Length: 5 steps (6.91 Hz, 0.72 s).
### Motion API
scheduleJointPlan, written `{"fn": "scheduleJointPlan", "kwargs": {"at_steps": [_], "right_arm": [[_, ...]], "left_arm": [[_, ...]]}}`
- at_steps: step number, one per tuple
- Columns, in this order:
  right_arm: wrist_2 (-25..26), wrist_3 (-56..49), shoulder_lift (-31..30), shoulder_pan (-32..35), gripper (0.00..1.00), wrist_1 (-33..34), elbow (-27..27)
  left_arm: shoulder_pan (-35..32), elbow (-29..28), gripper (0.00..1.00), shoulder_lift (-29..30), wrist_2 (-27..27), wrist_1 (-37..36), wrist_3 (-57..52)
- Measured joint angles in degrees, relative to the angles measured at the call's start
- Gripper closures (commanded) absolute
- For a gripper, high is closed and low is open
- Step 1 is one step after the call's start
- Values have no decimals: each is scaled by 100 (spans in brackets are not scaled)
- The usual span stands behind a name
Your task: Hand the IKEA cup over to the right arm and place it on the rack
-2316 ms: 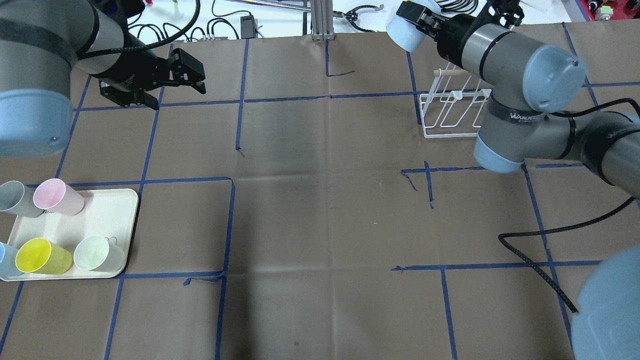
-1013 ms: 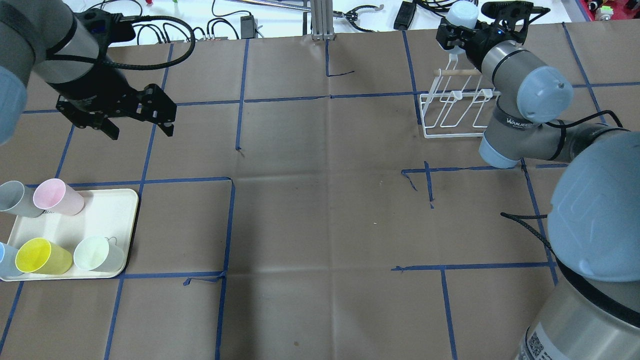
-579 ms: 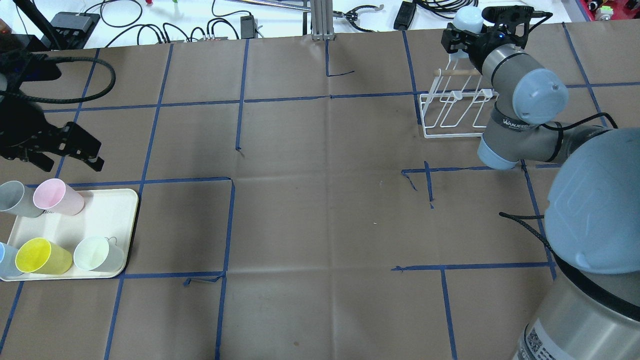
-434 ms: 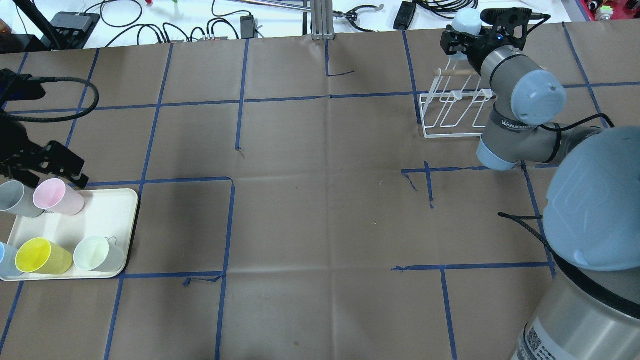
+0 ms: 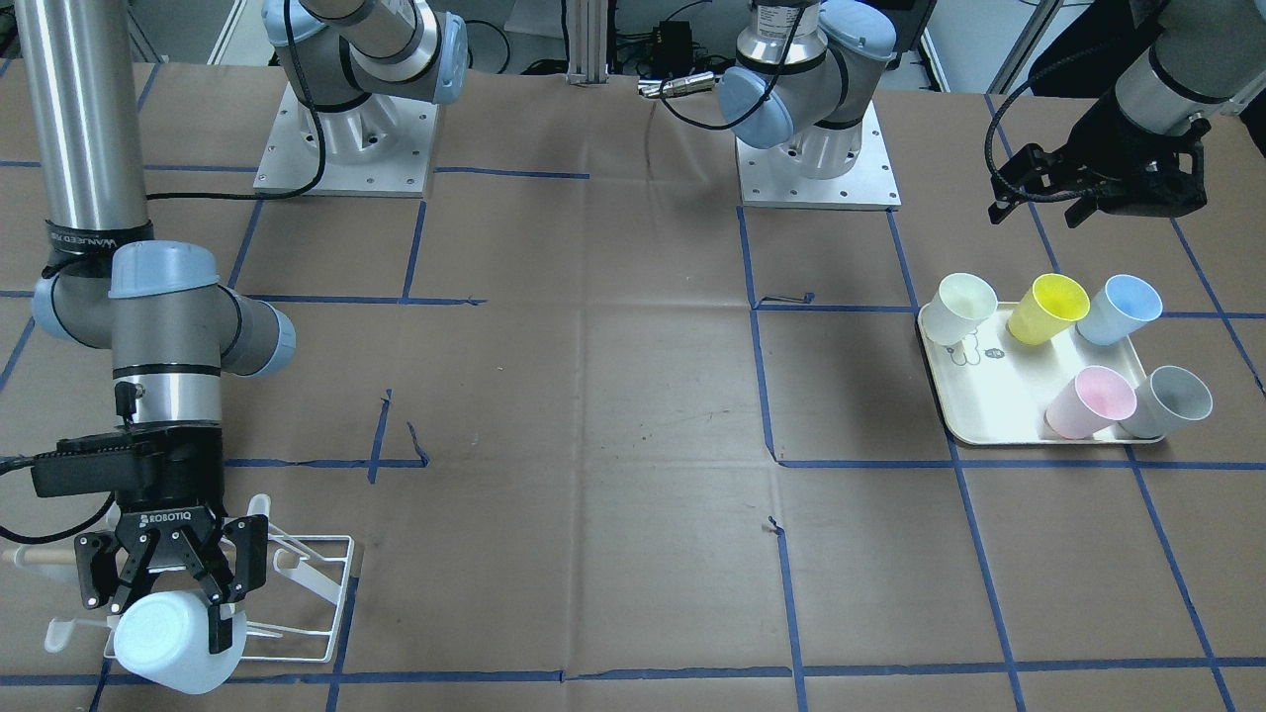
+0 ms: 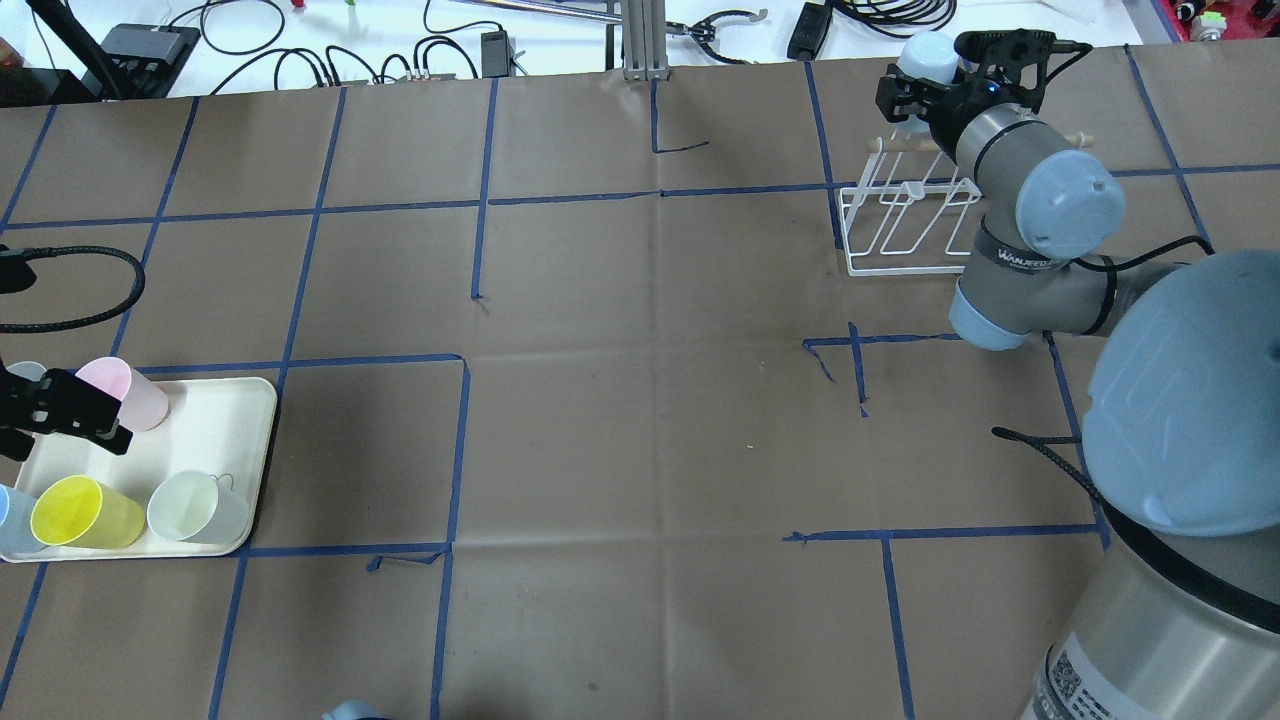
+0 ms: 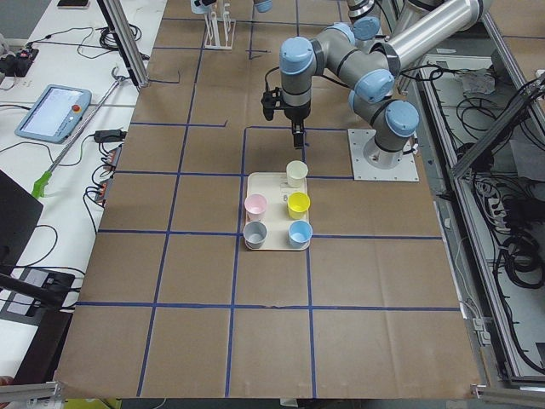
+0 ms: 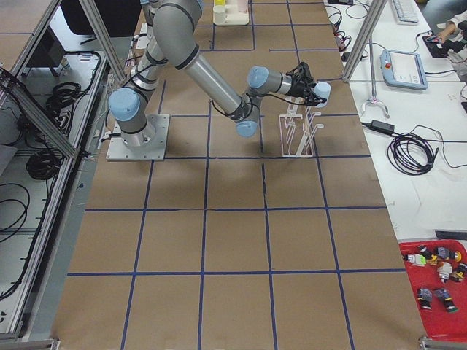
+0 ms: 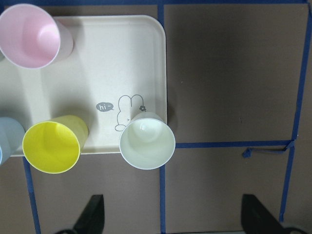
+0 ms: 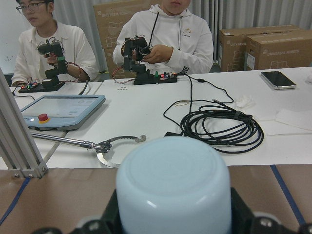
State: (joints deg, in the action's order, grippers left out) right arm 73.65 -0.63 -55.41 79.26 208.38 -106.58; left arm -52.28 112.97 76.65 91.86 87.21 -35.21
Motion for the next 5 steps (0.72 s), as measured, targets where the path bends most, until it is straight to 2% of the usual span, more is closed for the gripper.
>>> {"fn": "scheduleJointPlan", "kwargs": {"at_steps": [3,5], "right_arm": [[-29,43,6,9,0,-19,-4],[-77,46,-9,14,0,-21,5]], "left_arm": [[24,405,2,-48,-71,-170,457],[14,944,3,13,-79,-883,540]]}}
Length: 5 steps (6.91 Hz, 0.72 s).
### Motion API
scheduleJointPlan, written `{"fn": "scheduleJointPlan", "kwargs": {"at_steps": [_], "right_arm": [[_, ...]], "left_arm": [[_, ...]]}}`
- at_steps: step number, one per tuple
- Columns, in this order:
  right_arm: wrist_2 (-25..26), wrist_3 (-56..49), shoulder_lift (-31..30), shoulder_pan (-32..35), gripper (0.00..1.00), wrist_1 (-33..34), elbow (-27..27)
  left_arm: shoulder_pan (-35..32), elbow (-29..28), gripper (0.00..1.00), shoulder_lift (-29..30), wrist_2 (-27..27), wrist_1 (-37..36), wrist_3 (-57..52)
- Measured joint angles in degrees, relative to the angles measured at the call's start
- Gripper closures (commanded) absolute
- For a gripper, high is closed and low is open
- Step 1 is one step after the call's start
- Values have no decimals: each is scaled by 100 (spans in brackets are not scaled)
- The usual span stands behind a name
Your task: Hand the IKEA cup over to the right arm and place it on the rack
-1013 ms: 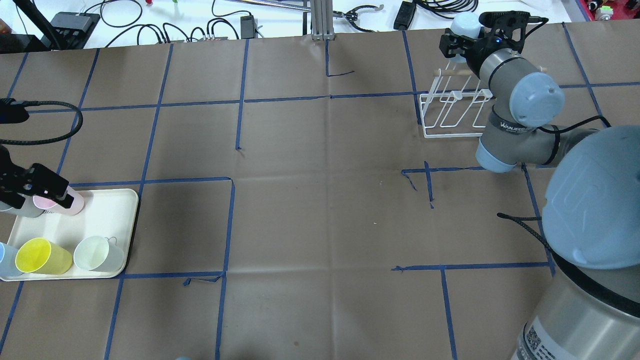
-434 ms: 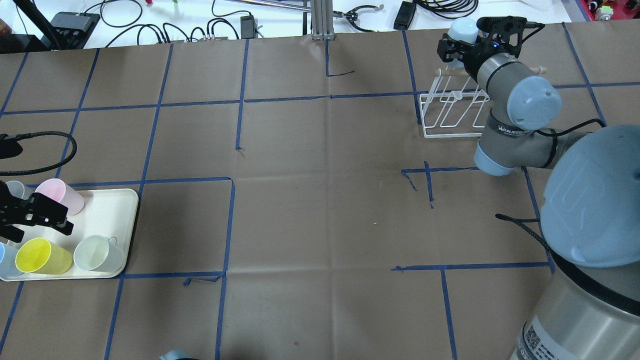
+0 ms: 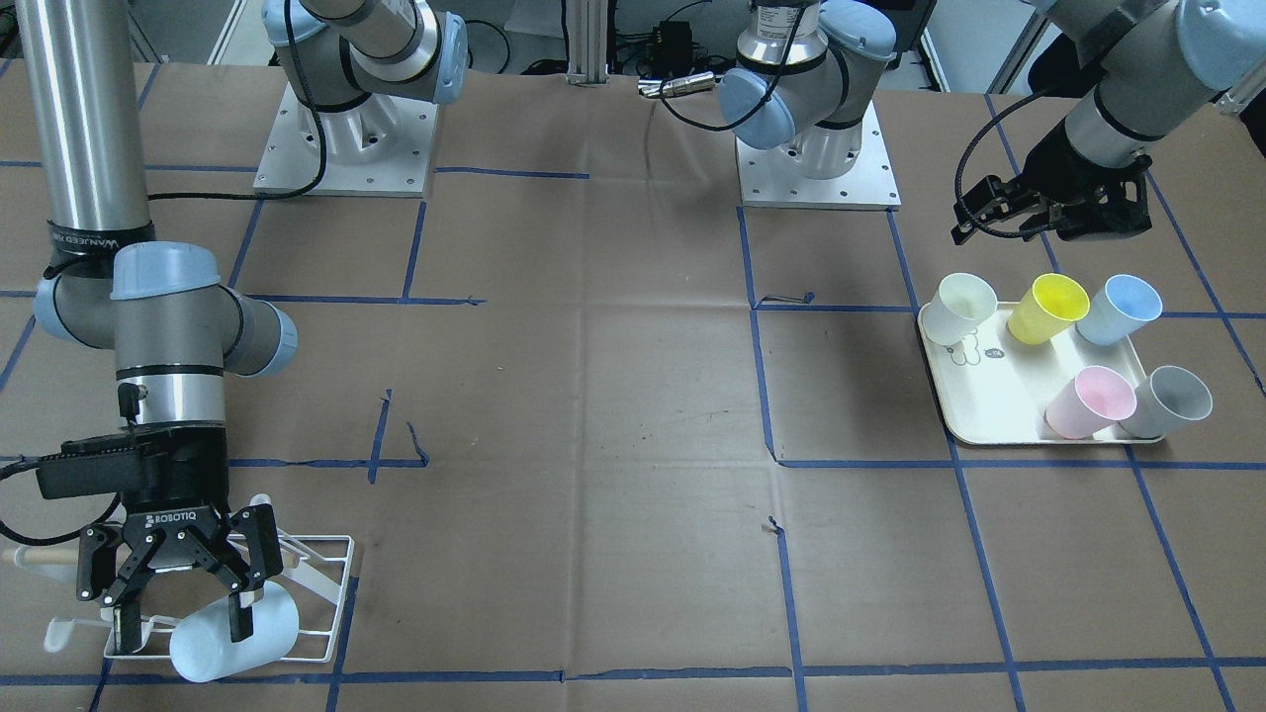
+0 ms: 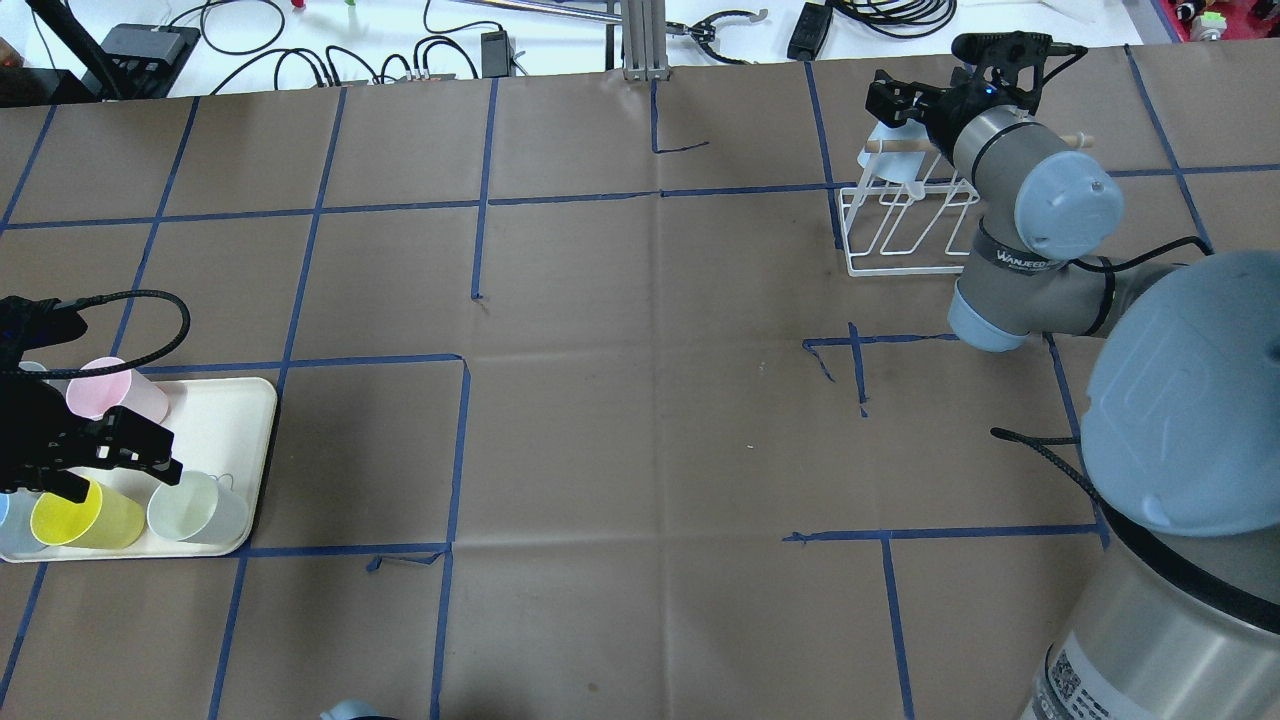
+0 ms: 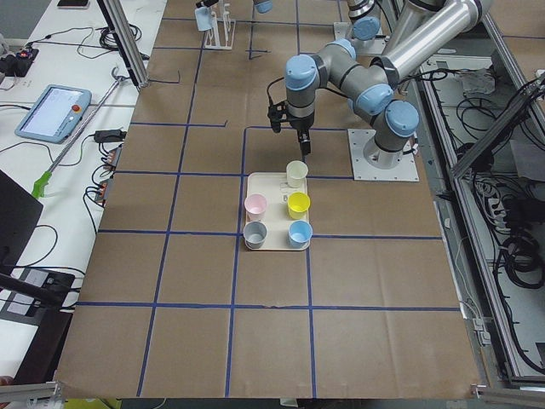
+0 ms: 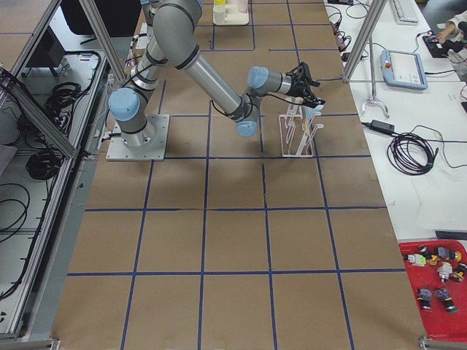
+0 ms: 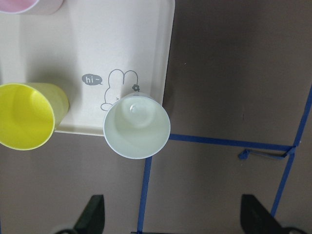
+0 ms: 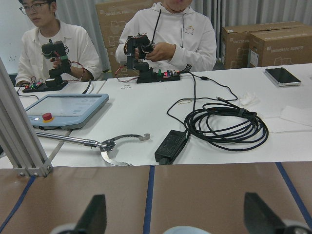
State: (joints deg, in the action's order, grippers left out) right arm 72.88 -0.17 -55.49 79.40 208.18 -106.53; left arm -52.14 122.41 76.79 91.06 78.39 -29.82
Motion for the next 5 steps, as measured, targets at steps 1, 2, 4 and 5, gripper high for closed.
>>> {"fn": "scheduleJointPlan", "kwargs": {"at_steps": [1,2,4,5], "right_arm": [[-20,5,-21,6,0,14,8],[-31,7,-73,18,0,26,18],[-27,82,-376,42,0,-13,14],[-105,209,-632,84,0,-28,-2]], "left_arm": [[-4,311,3,30,-1,-428,26],[-5,604,3,79,-1,-838,36],[-10,1050,5,308,1,-1616,25],[-31,1133,6,472,5,-1886,11]]}}
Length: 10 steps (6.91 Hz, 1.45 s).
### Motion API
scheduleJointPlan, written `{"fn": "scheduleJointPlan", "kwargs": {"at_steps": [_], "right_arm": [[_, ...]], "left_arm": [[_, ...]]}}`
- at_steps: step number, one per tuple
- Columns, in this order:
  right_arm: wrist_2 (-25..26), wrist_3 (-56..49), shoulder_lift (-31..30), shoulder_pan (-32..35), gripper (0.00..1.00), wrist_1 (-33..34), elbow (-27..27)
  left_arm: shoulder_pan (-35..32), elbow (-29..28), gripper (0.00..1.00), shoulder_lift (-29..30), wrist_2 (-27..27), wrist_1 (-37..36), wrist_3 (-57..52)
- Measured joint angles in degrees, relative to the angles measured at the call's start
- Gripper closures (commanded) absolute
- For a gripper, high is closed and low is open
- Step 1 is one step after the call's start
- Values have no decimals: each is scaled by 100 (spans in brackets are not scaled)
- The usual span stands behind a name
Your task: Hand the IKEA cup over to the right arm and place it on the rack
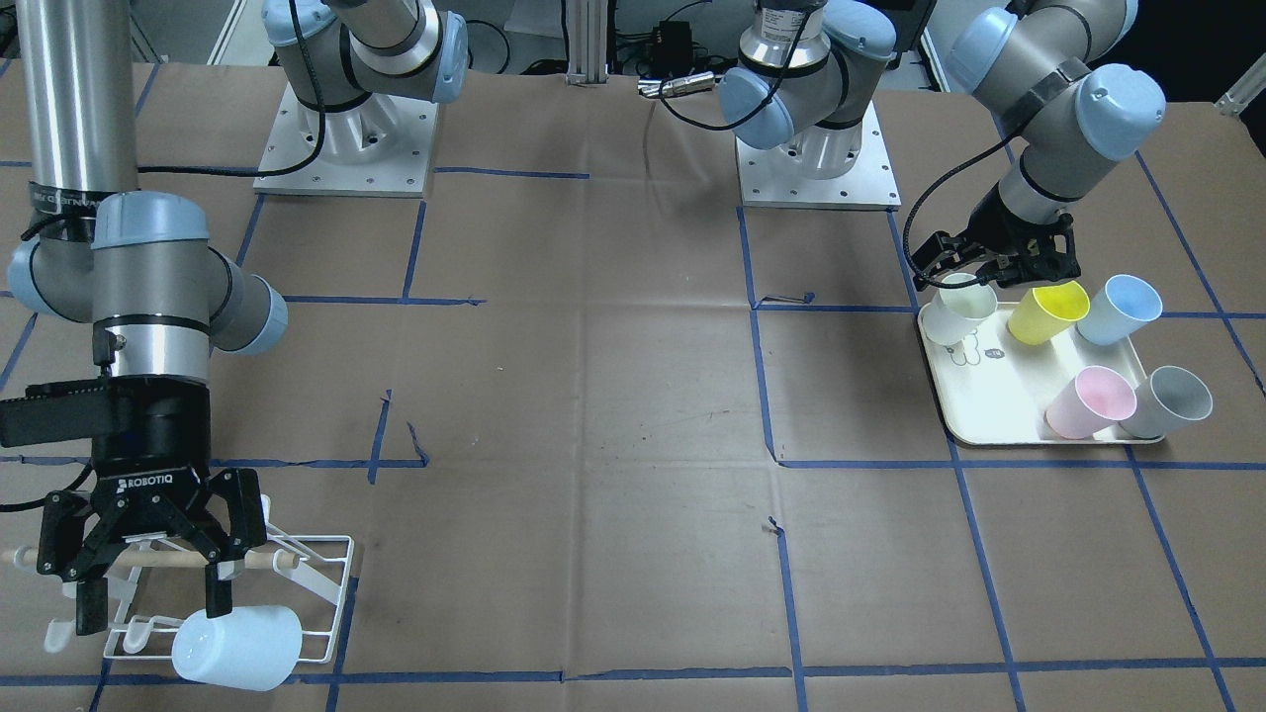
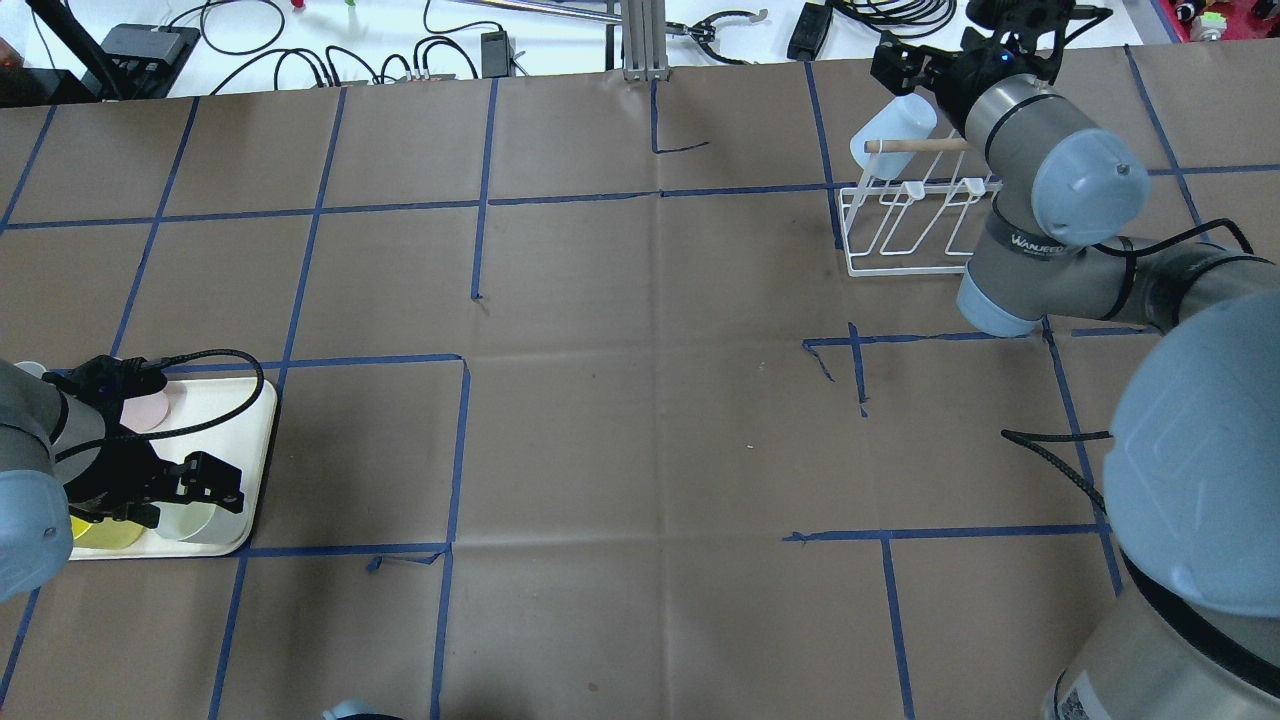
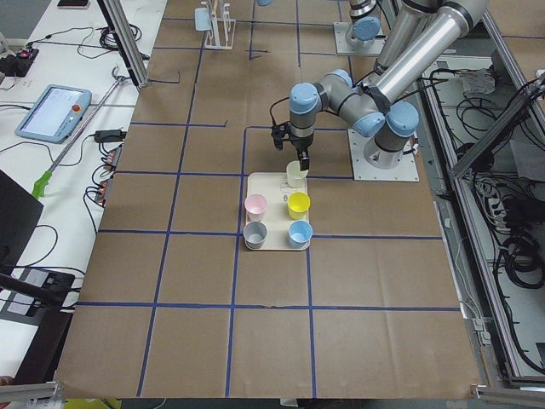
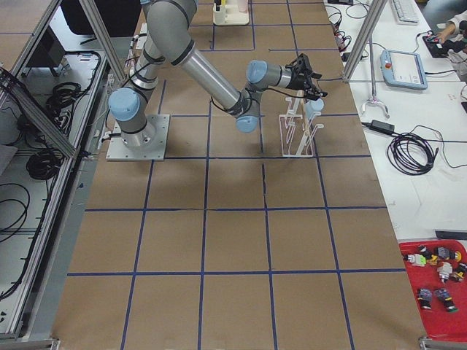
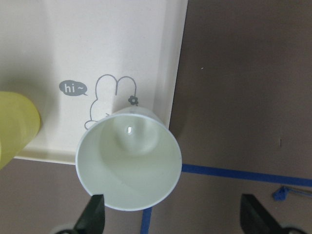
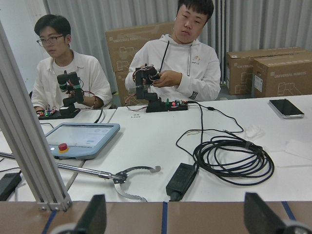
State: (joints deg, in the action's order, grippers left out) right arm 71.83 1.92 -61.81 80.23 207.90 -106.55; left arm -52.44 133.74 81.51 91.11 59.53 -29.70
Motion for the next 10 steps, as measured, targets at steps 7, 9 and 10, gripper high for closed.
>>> {"fn": "scheduleJointPlan", "kwargs": {"at_steps": [7,9,10], "right_arm": [[-1185,2061,-934,695,0,-122,-264],[-1190,2837,-1168,735,0,-123,-390],[-1197,3327,-1222,771,0,-99,-494]], "left_arm": [[-257,12,100,422,142,-459,-74],[-257,-1,100,402,277,-446,-79],[-258,-16,100,370,296,-436,-79]]}}
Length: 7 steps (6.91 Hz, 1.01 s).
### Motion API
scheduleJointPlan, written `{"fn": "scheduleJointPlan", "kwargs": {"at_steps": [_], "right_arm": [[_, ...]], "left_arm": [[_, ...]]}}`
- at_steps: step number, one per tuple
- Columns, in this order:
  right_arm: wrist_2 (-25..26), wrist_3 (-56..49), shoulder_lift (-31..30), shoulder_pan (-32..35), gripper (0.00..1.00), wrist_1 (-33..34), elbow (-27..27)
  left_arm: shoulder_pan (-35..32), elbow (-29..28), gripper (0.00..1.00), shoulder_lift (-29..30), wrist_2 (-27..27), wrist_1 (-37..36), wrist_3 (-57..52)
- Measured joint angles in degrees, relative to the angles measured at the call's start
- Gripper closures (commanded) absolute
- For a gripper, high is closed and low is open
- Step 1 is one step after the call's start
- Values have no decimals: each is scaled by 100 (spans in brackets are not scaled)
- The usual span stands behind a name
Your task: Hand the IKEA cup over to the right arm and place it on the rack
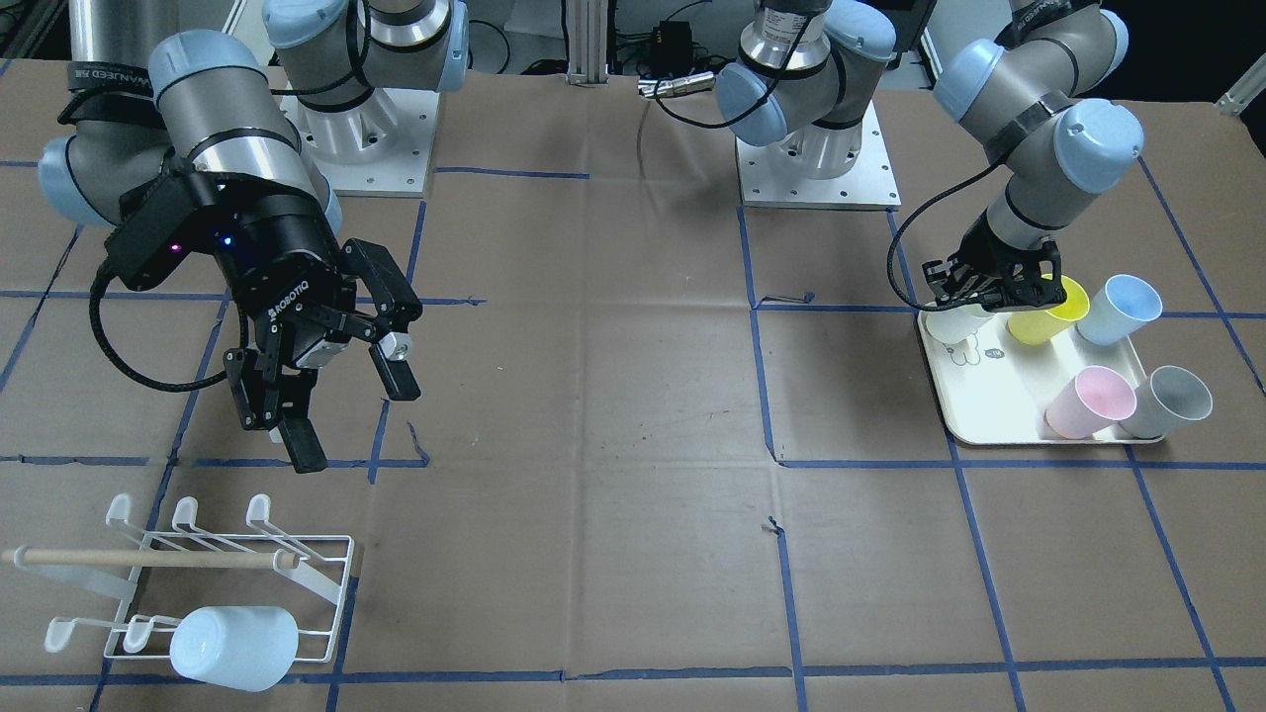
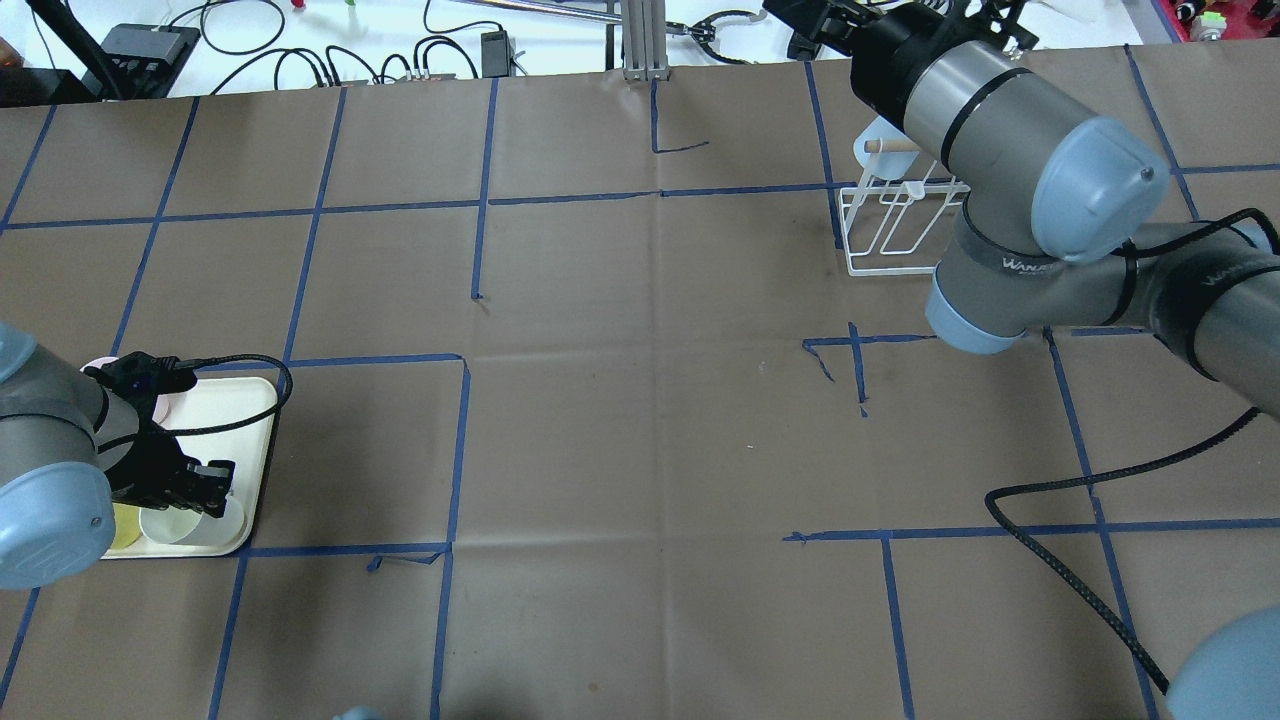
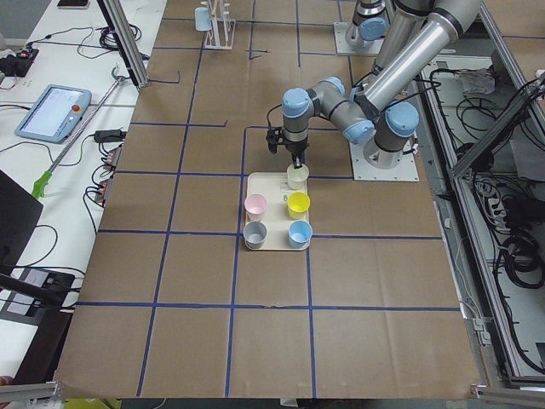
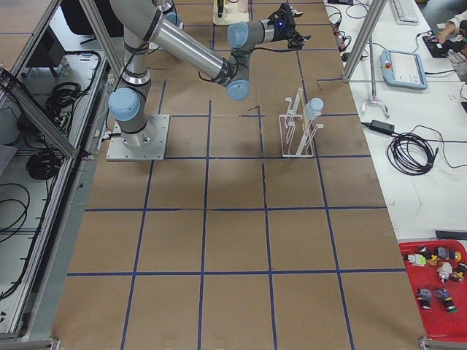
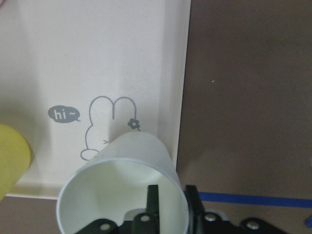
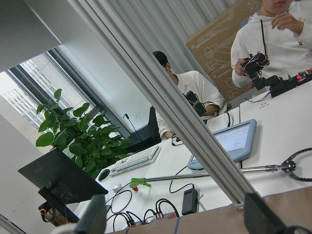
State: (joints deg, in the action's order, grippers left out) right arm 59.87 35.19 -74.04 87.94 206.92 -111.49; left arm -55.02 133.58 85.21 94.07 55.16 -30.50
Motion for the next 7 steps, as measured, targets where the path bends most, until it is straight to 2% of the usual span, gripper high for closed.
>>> {"fn": "scheduleJointPlan", "kwargs": {"at_steps": [2,3,5,7], "right_arm": [[-5,1559,-31,54,0,60,-136],[-6,2376,-34,116,0,81,-159],[4,3616,-33,240,0,134,-169],[1,3919,-32,264,0,163,-169]], "left_arm": [[-21,-239,100,-85,-4,164,6],[-70,-633,100,-86,-35,522,5],[-334,-1978,100,35,-175,1787,10],[-617,-3494,100,363,-487,2860,-25]]}}
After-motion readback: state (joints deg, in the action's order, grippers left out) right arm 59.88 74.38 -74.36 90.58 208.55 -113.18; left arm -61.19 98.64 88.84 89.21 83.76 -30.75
